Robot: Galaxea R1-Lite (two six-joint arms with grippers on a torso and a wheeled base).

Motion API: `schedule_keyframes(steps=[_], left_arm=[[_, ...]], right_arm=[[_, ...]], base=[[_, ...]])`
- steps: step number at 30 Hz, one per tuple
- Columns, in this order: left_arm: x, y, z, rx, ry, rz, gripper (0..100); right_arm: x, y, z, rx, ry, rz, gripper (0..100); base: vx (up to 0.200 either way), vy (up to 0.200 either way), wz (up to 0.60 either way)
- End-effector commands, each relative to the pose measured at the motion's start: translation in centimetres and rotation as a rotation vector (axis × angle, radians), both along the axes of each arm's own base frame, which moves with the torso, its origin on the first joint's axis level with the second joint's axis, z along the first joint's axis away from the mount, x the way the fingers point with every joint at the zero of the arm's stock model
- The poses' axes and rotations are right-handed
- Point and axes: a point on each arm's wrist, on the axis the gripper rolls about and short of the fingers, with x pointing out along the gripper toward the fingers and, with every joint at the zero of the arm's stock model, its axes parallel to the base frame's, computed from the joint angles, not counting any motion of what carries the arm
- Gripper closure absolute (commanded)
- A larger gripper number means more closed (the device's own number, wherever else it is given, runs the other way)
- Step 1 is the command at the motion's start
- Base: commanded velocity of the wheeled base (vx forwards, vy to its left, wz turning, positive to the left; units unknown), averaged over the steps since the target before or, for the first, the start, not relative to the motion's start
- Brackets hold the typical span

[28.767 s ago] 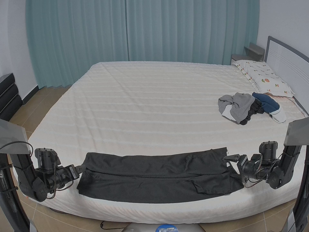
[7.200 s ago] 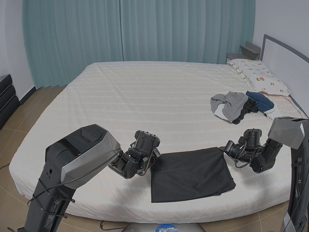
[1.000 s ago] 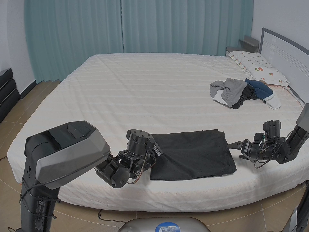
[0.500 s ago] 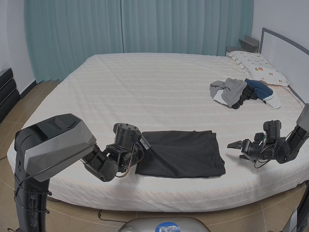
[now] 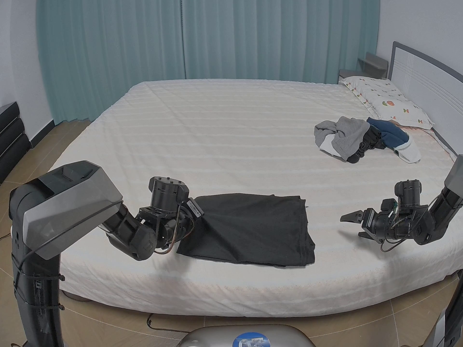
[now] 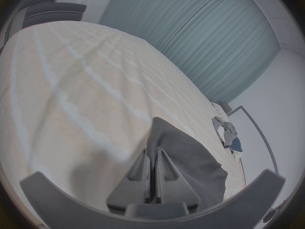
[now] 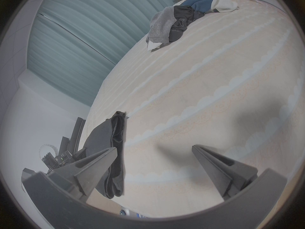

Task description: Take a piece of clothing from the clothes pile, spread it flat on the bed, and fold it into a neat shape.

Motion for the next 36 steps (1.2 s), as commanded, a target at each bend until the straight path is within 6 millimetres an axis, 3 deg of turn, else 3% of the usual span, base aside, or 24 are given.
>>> schedule_keyframes(steps=[1,14,19,28,36], left_arm=[[-0.1,2.9,-0.2,0.01,0.027,0.064,100],[0.5,11.5,-0.9,0.0,0.063,0.275,100],[0.6,14.5,-0.2,-0.011,0.04,0.347,100],[-0.3,17.7,1.3,-0.013,0.023,0.423,100],[-0.1,19.6,1.2,-0.014,0.021,0.472,100]], right_arm=[[0.0,0.0,0.0,0.001,-0.002,0.002,0],[-0.1,0.1,0.0,0.001,0.001,0.004,0],[-0.1,0.1,-0.1,0.001,0.004,0.005,0],[-0.1,0.1,0.0,0.001,0.0,0.004,0],[-0.1,-0.3,0.4,0.0,-0.013,-0.007,0]], base=[[0.0,0.0,0.0],[0.0,0.0,0.0],[0.0,0.0,0.0],[0.0,0.0,0.0],[0.0,0.0,0.0]])
